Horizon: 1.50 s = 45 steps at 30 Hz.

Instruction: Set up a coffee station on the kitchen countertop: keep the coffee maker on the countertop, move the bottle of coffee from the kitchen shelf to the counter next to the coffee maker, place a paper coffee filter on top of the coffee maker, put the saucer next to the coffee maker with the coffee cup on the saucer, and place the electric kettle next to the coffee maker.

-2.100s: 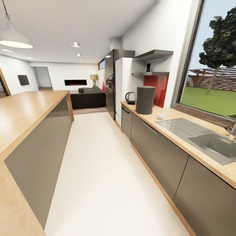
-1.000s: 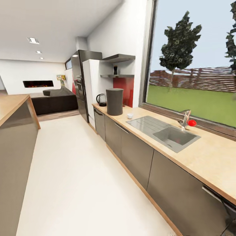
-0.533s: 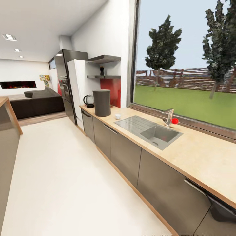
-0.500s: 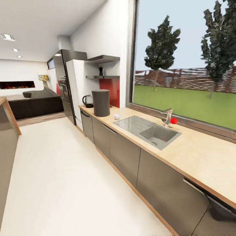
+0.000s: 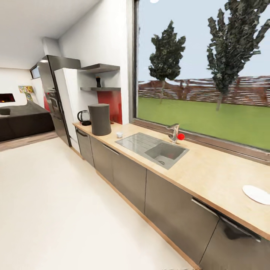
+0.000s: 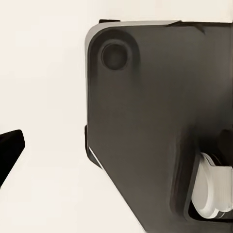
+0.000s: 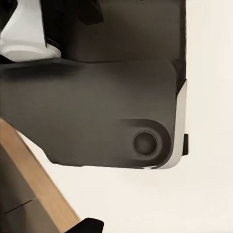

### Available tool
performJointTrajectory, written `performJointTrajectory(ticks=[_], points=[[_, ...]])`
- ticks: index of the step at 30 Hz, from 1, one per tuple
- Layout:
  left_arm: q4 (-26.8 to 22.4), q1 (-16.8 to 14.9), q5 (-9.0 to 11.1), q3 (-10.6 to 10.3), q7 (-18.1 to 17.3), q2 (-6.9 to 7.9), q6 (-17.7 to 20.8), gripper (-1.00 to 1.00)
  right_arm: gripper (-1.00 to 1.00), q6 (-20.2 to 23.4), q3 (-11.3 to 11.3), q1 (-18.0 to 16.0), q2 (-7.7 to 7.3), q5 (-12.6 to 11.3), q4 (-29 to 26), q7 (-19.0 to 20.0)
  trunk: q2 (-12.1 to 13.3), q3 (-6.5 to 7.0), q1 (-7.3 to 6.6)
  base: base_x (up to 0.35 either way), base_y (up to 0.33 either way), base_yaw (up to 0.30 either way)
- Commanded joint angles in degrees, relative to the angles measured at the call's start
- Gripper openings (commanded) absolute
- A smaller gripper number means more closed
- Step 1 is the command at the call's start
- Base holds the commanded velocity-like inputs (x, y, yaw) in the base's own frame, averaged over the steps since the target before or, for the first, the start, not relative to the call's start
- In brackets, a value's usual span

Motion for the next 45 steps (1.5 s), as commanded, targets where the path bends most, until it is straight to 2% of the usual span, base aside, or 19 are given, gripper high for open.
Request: performJointTrajectory(ticks=[1,8,45], points=[[0.0,0.0,0.7,0.0,0.0,0.02,-0.2,1.00,1.00,0.0,0.0,0.0,0.00,0.0,0.0,0.1,0.4,0.10,-0.21,0.000,0.000,-0.265],[0.0,-0.1,1.8,0.0,-0.1,0.10,-0.4,1.00,1.00,0.0,0.0,0.0,-0.01,0.0,0.0,0.1,3.2,1.36,-1.75,0.000,0.000,-0.265],[0.0,-0.1,1.9,0.0,-0.1,0.04,-0.5,1.00,1.00,0.0,0.0,0.0,-0.01,0.0,0.0,0.1,17.6,7.82,-9.66,0.000,0.000,-0.265]])
